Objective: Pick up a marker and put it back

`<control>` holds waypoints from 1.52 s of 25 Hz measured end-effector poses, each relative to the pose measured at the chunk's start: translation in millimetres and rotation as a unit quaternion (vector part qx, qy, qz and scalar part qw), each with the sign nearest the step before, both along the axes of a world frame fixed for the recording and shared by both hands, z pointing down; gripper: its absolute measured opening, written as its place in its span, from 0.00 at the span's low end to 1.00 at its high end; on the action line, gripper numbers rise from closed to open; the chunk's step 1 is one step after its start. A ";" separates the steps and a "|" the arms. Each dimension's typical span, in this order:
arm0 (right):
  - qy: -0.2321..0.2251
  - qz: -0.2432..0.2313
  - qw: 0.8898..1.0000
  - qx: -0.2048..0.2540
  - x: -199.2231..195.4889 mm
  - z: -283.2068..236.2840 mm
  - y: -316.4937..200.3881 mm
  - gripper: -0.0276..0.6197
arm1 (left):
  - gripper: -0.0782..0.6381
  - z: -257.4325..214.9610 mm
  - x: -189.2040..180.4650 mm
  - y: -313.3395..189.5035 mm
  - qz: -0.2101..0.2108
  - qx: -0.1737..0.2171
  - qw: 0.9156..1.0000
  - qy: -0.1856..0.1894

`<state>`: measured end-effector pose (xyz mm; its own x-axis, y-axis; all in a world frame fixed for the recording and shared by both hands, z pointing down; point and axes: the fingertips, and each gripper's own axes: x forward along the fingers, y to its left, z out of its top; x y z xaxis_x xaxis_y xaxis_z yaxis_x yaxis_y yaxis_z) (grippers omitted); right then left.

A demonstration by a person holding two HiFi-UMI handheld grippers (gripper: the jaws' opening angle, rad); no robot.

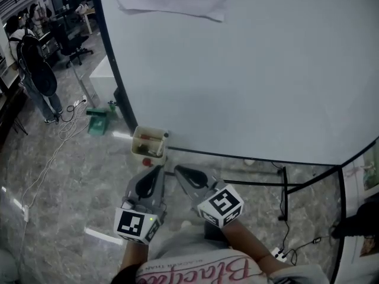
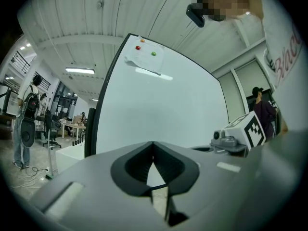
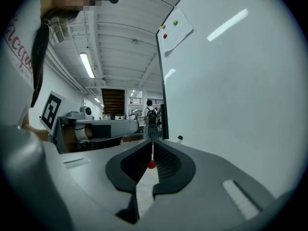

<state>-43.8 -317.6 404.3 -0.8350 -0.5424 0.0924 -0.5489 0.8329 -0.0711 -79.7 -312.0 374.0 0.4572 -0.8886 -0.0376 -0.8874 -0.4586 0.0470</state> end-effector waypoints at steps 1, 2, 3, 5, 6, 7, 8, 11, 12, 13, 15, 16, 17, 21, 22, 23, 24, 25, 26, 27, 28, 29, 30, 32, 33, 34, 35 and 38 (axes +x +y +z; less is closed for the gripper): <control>0.000 0.003 1.000 -0.003 -1.0 2.8 -6.7 0.05 | 0.11 1.5 -2.4 -4.2 -0.001 -0.002 1.000 0.000; -0.001 0.007 1.000 -0.007 -2.0 5.5 -13.7 0.05 | 0.11 2.6 -5.0 -8.0 -0.002 -0.003 1.000 0.000; -0.001 0.012 1.000 -0.011 -3.2 8.2 -21.4 0.05 | 0.11 3.1 -7.7 -11.6 -0.003 -0.003 1.000 0.001; -0.004 0.021 1.000 -0.021 -7.4 13.6 -37.6 0.09 | 0.11 3.9 -14.3 -18.1 -0.007 -0.003 1.000 0.004; -0.005 0.025 0.999 -0.026 -10.7 16.4 -45.6 0.11 | 0.11 4.5 -17.9 -21.3 -0.009 -0.004 1.000 0.005; -0.008 0.027 0.999 -0.032 -14.7 19.1 -53.4 0.14 | 0.11 5.3 -21.4 -24.6 -0.010 -0.004 1.000 0.006; -0.010 0.028 0.999 -0.039 -19.0 21.9 -61.0 0.17 | 0.11 6.1 -24.5 -28.3 -0.009 -0.004 1.000 0.006; -0.015 0.039 0.997 -0.061 -29.9 30.7 -82.8 0.22 | 0.11 6.0 -32.1 -39.2 -0.006 -0.004 1.000 0.004; -0.016 0.044 0.997 -0.068 -32.6 33.6 -89.3 0.22 | 0.11 5.3 -34.9 -42.7 -0.006 -0.003 1.000 0.004; -0.016 0.049 0.996 -0.074 -35.3 36.4 -95.1 0.23 | 0.11 4.6 -38.2 -46.1 -0.007 -0.003 1.000 0.004; -0.016 0.054 0.995 -0.082 -40.7 39.8 -103.8 0.23 | 0.11 3.1 -45.2 -52.7 -0.009 0.000 1.000 0.004; -0.017 0.055 0.995 -0.083 -43.0 40.1 -106.8 0.23 | 0.11 2.5 -48.6 -55.5 -0.011 0.001 1.000 0.005; -0.019 0.054 0.995 -0.083 -45.0 39.7 -109.0 0.20 | 0.11 2.4 -51.7 -58.1 -0.012 0.001 1.000 0.005; -0.029 0.031 0.995 -0.086 -54.9 34.8 -107.4 0.15 | 0.11 2.6 -60.6 -65.0 -0.015 0.000 1.000 0.007; -0.028 0.024 0.996 -0.084 -57.5 32.3 -104.9 0.15 | 0.11 2.5 -61.7 -66.2 -0.014 0.001 1.000 0.008; -0.028 0.019 0.996 -0.079 -59.3 28.5 -102.1 0.14 | 0.11 2.2 -62.2 -67.4 -0.013 0.001 1.000 0.009; -0.029 0.016 0.997 -0.072 -60.0 23.2 -99.5 0.14 | 0.11 1.6 -62.3 -68.5 -0.012 0.002 1.000 0.009; -0.032 0.014 0.997 -0.065 -59.8 16.5 -97.0 0.14 | 0.11 0.8 -62.2 -69.6 -0.010 0.002 1.000 0.010; -0.037 0.013 0.998 -0.058 -58.5 8.4 -94.6 0.14 | 0.11 -0.3 -61.9 -70.4 -0.009 0.003 1.000 0.011; -0.045 0.014 0.998 -0.049 -55.9 -0.7 -92.1 0.14 | 0.11 -1.5 -61.4 -70.8 -0.007 0.004 1.000 0.012; -0.056 0.018 0.998 -0.039 -52.0 -11.1 -89.2 0.14 | 0.11 -3.1 -60.6 -70.7 -0.005 0.004 1.000 0.013; -0.069 0.024 0.997 -0.025 -46.6 -22.9 -85.9 0.14 | 0.11 -5.3 -59.7 -70.0 -0.003 0.005 1.000 0.014; -0.083 0.032 0.996 -0.009 -40.2 -35.7 -81.6 0.14 | 0.11 -8.6 -58.6 -68.8 -0.001 0.007 1.000 0.015; -0.109 0.045 0.993 0.024 -27.7 -59.5 -71.0 0.14 | 0.11 -17.6 -56.3 -65.9 0.004 0.018 1.000 0.021; -0.118 0.049 0.991 0.035 -22.7 -68.3 -65.8 0.14 | 0.11 -22.3 -55.3 -64.7 0.005 0.025 0.999 0.024; -0.124 0.051 0.990 0.042 -18.8 -74.5 -61.4 0.14 | 0.11 -26.4 -54.8 -63.7 0.005 0.032 0.999 0.025; -0.128 0.053 0.989 0.047 -16.0 -78.6 -58.0 0.14 | 0.11 -29.6 -55.0 -63.1 0.002 0.040 0.999 0.023; -0.130 0.056 0.988 0.058 -12.5 -84.3 -53.1 0.14 | 0.11 -35.0 -57.9 -65.4 -0.014 0.049 0.998 0.024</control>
